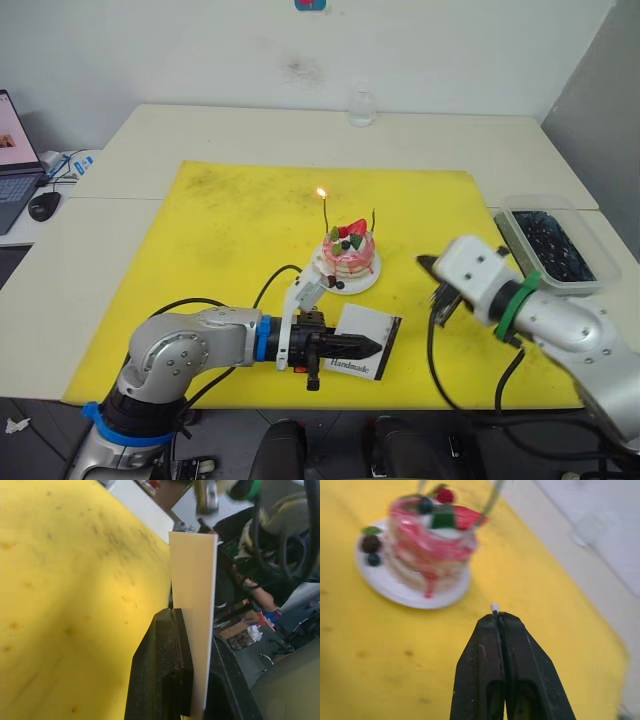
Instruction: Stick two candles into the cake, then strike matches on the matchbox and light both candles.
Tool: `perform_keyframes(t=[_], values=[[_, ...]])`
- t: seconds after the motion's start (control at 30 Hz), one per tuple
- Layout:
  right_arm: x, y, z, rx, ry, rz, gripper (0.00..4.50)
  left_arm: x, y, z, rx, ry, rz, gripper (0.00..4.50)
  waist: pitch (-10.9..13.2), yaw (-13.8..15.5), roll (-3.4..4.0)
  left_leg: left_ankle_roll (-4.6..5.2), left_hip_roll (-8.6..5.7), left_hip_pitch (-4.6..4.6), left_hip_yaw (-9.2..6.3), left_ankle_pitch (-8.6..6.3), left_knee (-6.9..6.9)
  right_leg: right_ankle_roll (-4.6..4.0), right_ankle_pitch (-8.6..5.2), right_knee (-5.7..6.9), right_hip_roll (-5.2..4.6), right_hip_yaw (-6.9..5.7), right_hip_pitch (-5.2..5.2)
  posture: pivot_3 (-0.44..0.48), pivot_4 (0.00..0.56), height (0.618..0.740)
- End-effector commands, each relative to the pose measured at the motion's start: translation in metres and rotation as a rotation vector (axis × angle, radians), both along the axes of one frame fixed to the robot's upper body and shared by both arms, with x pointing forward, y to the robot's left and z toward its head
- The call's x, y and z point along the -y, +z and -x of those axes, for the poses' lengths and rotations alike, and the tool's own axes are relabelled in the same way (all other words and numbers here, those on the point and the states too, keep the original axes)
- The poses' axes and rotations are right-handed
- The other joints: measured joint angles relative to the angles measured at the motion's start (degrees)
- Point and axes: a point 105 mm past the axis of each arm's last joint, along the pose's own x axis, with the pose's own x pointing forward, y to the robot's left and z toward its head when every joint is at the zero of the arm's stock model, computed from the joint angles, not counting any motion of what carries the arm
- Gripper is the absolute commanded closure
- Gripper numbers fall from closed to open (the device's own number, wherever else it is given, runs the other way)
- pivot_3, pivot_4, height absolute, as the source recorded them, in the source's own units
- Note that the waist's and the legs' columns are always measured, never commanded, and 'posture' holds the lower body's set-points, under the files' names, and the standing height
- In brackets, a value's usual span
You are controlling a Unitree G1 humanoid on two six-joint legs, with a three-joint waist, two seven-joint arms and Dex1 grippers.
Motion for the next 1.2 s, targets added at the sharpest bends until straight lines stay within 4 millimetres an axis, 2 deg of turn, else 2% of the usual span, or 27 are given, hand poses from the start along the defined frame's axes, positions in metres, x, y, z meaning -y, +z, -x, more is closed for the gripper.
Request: perform_keyframes(t=[0.03, 0.3, 0.57, 0.63, 0.73, 0.97, 1.2], values=[[-0.010, 0.011, 0.013, 0.019, 0.060, -0.056, 4.48, -0.007, 0.007, -0.016, 0.043, 0.089, 0.028, 4.50, 0.0, 0.0, 0.00, 0.00, 0.00, 0.00, 0.00, 0.00, -0.02, -0.01, -0.01, 0.00, 0.01, 0.00, 0.00, 0.000, 0.150, 0.740], [-0.017, 0.008, 0.020, -0.033, 0.085, -0.144, 4.48, -0.003, 0.009, -0.025, 0.058, 0.144, 0.047, 4.50, 0.0, 0.0, 0.00, 0.00, 0.00, -0.02, 0.03, 0.00, -0.02, 0.00, -0.01, -0.01, 0.02, 0.03, -0.01, 0.000, 0.150, 0.740], [-0.020, -0.001, 0.028, -0.180, 0.023, -0.493, 4.48, 0.000, 0.011, -0.024, 0.052, 0.145, 0.058, 4.50, 0.0, 0.0, 0.00, 0.00, 0.08, -0.01, -0.04, 0.00, -0.03, 0.00, 0.00, 0.03, 0.01, -0.03, 0.00, 0.000, 0.150, 0.740], [-0.024, -0.002, 0.031, -0.197, 0.048, -0.509, 4.48, 0.002, 0.013, -0.025, 0.050, 0.147, 0.066, 4.50, 0.0, -0.1, 0.01, 0.00, 0.05, -0.01, -0.01, 0.00, -0.04, 0.00, 0.00, 0.02, 0.01, 0.00, 0.00, 0.000, 0.150, 0.740], [-0.026, -0.001, 0.035, -0.191, 0.086, -0.447, 4.48, 0.004, 0.016, -0.026, 0.046, 0.142, 0.078, 4.50, 0.0, -0.1, 0.01, 0.00, -0.01, -0.02, 0.05, 0.00, -0.01, 0.01, 0.00, 0.01, 0.01, 0.04, 0.00, 0.000, 0.150, 0.740], [-0.031, 0.003, 0.046, -0.109, 0.252, -0.094, 4.48, 0.004, 0.024, -0.032, 0.075, 0.143, 0.083, 4.50, 0.0, 0.0, 0.00, 0.01, -0.05, -0.01, 0.00, 0.00, -0.03, 0.00, 0.00, -0.03, 0.03, 0.00, 0.00, 0.000, 0.150, 0.740], [-0.042, -0.007, 0.056, -0.106, 0.371, 0.027, 4.48, 0.004, 0.029, -0.038, 0.094, 0.149, 0.084, 4.50, 0.0, 0.0, -0.02, 0.00, -0.04, -0.03, -0.03, 0.00, -0.05, -0.02, -0.02, -0.05, 0.08, -0.03, -0.01, 0.000, 0.150, 0.740]])
